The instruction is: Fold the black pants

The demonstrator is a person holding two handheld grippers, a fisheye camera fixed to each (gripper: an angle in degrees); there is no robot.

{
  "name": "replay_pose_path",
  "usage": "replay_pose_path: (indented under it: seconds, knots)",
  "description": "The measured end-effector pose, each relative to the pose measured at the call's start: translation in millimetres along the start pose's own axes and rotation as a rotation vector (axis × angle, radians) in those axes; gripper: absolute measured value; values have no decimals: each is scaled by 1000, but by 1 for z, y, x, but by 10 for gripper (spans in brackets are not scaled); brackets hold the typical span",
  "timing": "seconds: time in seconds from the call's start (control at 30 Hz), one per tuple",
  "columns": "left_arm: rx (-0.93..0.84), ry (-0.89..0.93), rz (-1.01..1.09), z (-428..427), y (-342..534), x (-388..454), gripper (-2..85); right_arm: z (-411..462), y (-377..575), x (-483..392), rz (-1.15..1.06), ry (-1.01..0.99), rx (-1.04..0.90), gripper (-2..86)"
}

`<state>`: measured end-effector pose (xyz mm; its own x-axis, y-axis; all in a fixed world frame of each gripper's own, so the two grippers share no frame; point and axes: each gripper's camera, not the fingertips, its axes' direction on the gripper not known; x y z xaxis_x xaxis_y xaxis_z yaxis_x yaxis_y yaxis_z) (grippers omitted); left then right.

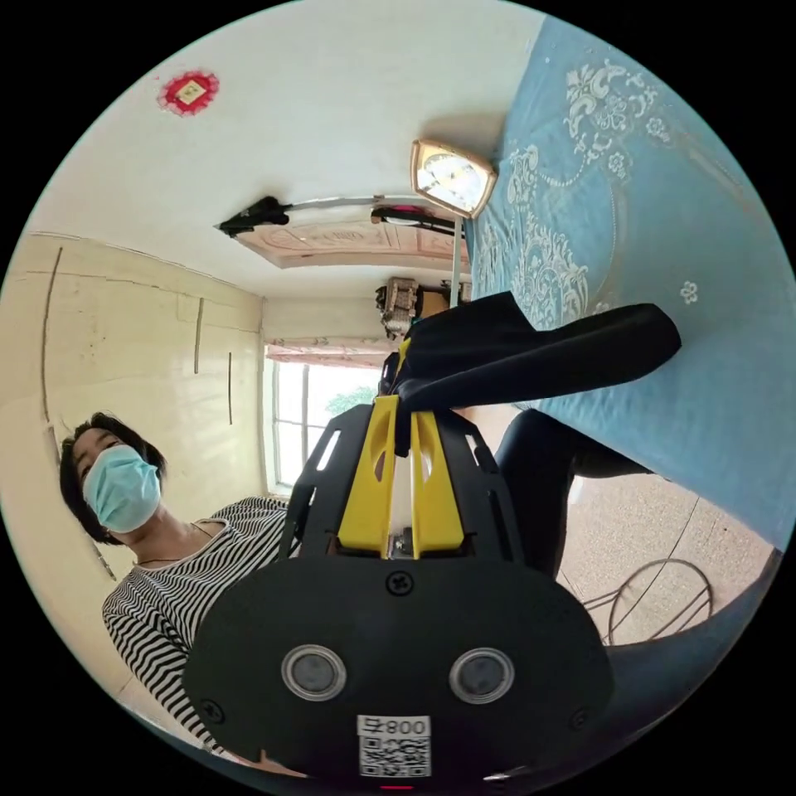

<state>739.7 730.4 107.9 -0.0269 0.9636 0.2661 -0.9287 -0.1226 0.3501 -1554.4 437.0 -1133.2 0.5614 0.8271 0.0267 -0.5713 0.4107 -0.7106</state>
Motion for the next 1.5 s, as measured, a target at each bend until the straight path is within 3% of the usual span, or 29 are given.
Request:
replay_pose_path:
  seconds: [0.23,0.4,0.53,0.63,0.8,0.87,0.97,1.17,1.37,1.5]
  knots:
    - [-255,152,219,237,-57,172,24,-181,97,-33,-170,30,388,7]
    - [-467,326,392,454,-71,336,21,-304,171,-87,-357,184,635,7]
    - [-601,409,420,589,-57,415,24,-379,241,-111,-439,350,807,8]
    - [-717,369,435,692,-36,450,28,-413,283,-91,-396,437,882,9]
    - [-932,58,392,842,1,438,39,-440,318,18,-81,504,882,12]
    - [-964,-22,382,869,5,435,42,-444,326,81,94,475,844,13]
    - [-933,40,359,891,-5,450,51,-450,337,119,104,369,853,15]
    - [-929,29,463,926,-16,510,69,-481,353,142,102,364,839,14]
    - [-723,5,553,917,-21,573,51,-495,390,162,111,282,896,15]
    - [-655,87,624,920,-12,627,30,-505,425,171,131,231,981,8]
